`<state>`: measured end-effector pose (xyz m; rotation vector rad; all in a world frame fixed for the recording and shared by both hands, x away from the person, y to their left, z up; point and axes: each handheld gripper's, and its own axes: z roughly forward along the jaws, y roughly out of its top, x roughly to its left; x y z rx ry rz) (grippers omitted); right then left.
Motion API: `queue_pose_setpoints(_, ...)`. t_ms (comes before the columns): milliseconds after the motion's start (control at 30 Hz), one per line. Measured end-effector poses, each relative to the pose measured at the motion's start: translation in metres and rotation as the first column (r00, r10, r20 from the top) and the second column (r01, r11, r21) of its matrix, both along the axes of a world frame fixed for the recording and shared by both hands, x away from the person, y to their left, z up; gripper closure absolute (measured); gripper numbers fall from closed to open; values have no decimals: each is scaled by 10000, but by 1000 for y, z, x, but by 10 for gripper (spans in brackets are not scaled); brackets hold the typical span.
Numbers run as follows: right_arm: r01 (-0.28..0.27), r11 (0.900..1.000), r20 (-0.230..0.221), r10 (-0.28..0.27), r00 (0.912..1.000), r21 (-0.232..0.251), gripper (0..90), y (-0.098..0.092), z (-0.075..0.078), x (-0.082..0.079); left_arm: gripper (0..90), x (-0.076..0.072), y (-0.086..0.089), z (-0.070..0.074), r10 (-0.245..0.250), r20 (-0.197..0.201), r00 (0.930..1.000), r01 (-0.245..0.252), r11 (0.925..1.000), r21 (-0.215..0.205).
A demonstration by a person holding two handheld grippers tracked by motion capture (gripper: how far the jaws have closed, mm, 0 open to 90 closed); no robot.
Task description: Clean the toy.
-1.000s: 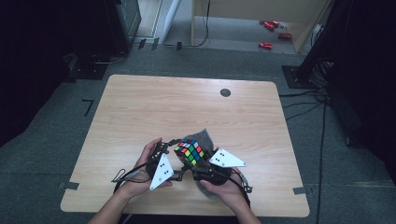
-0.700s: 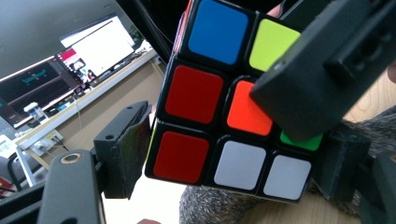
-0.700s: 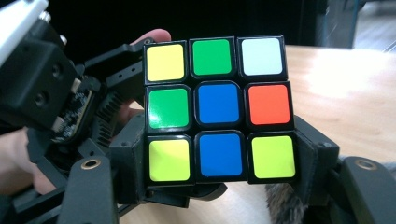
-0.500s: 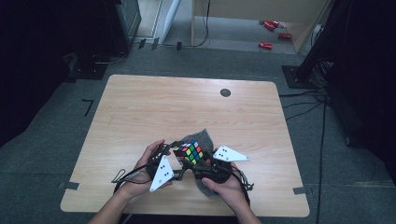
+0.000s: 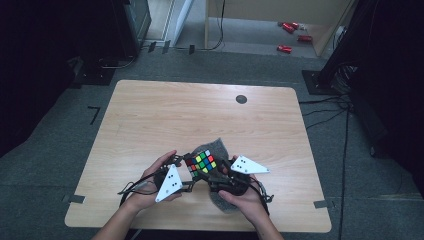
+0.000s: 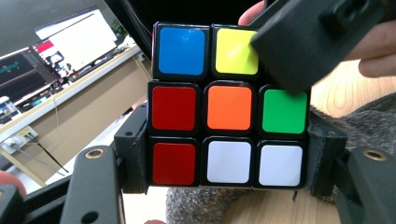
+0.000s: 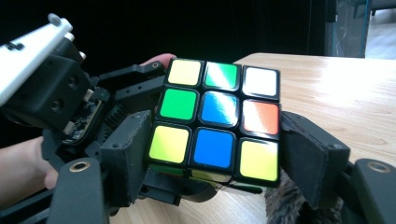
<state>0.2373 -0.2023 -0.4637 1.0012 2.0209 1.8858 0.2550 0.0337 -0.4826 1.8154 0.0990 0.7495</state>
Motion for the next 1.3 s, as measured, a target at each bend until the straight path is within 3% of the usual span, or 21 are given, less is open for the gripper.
queue_pose_setpoints(233, 272, 9996, 609, -271, 9978, 5, 260, -12, 2, -1, 350, 12, 13, -3, 606, -810, 9949, -593, 9981, 181)
queue_pose_setpoints(300, 592, 9969, 935, -541, 9941, -522, 247, -16, 0, 1, 350, 15, 17, -2, 845, -1029, 9911, -834, 9964, 156)
queue_pose_setpoints(367, 882, 9880, 1117, -742, 9910, -1264, 213, -18, -5, 2, 350, 18, 20, -1, 999, -1267, 9869, -995, 9950, 93)
queue_pose_setpoints(500, 967, 9667, 901, -773, 9929, -2367, 204, -19, -20, 8, 350, 20, 22, 0, 1148, -1655, 9795, -1141, 9934, 141)
queue_pose_setpoints(567, 1030, 9527, 919, -797, 9926, -2860, 290, -19, -25, 9, 350, 21, 23, 1, 1212, -1801, 9762, -1201, 9926, 169)
queue_pose_setpoints(633, 871, 9464, 771, -662, 9948, -3110, 379, -19, -29, 10, 350, 22, 24, 3, 1242, -2049, 9709, -1236, 9922, 160)
queue_pose_setpoints(667, 894, 9397, 644, -720, 9953, -3302, 487, -19, -31, 11, 350, 22, 25, 3, 1241, -2145, 9688, -1239, 9922, 142)
queue_pose_setpoints(767, 658, 9370, -77, -728, 9973, -3430, 716, -24, -33, 15, 350, 22, 27, 6, 1172, -2505, 9610, -1193, 9928, 68)
queue_pose_setpoints(833, 808, 9392, -242, -943, 9953, -3337, 803, -29, -32, 16, 351, 22, 27, 7, 1072, -2714, 9565, -1106, 9939, 26)
queue_pose_setpoints(900, 1152, 9457, -21, -1216, 9926, -3041, 840, -33, -25, 15, 351, 22, 27, 7, 952, -2896, 9524, -952, 9954, 138)
queue_pose_setpoints(1000, 1232, 9712, 544, -1144, 9919, -2038, 846, -36, -8, 8, 351, 21, 24, 5, 635, -3180, 9460, -560, 9979, 326)
queue_pose_setpoints(1033, 1130, 9771, 679, -1023, 9924, -1805, 846, -35, -4, 5, 351, 20, 21, 4, 516, -3280, 9433, -426, 9985, 343)
queue_pose_setpoints(1133, 582, 9915, 1193, -442, 9919, -1167, 844, -26, 9, -4, 351, 16, 13, 2, 229, -3303, 9436, -70, 9988, 491)
queue_pose_setpoints(1300, -129, 9964, 1084, 219, 9939, -834, 844, -8, 11, -10, 351, 9, 2, 1, -99, -3260, 9453, 334, 9972, 666)
